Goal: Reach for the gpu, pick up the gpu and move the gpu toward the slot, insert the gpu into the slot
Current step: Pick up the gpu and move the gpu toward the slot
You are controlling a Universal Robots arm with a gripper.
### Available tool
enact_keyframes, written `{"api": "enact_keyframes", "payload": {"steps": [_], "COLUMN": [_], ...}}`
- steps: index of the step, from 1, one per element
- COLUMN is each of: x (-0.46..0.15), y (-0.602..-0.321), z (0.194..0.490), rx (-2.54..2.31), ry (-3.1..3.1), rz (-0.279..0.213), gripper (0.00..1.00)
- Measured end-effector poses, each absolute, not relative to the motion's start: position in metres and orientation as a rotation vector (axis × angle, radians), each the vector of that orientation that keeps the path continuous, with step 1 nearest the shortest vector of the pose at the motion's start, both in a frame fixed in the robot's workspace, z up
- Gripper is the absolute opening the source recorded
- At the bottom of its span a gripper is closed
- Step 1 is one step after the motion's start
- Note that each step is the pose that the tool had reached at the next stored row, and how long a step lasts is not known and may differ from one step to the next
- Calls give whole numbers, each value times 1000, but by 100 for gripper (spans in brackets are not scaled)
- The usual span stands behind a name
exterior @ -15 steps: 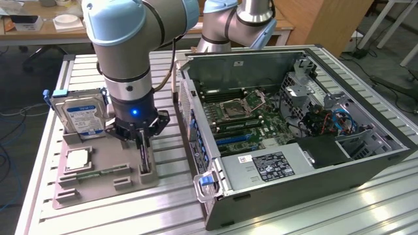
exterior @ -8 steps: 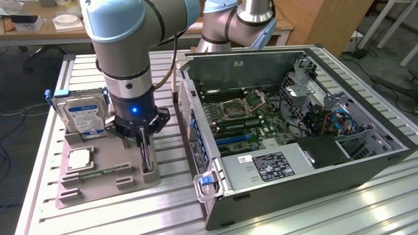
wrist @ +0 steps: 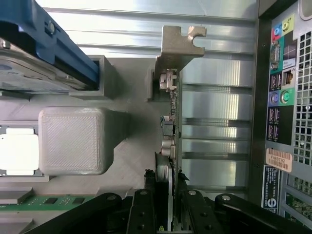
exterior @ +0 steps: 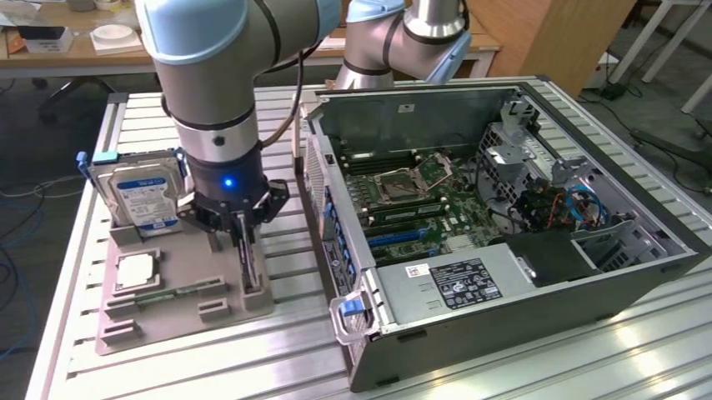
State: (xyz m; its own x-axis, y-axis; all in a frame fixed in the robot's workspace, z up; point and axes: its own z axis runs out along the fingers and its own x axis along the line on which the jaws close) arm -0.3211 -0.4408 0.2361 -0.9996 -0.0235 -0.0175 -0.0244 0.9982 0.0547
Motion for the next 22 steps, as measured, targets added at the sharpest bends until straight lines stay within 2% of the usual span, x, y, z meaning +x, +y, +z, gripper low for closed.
{"api": "enact_keyframes", "payload": {"steps": [22], "x": [-321], "y": [-441], "z": [277], "rx": [-37], "ry": [3123], "rz": [90], "gripper": [26]}}
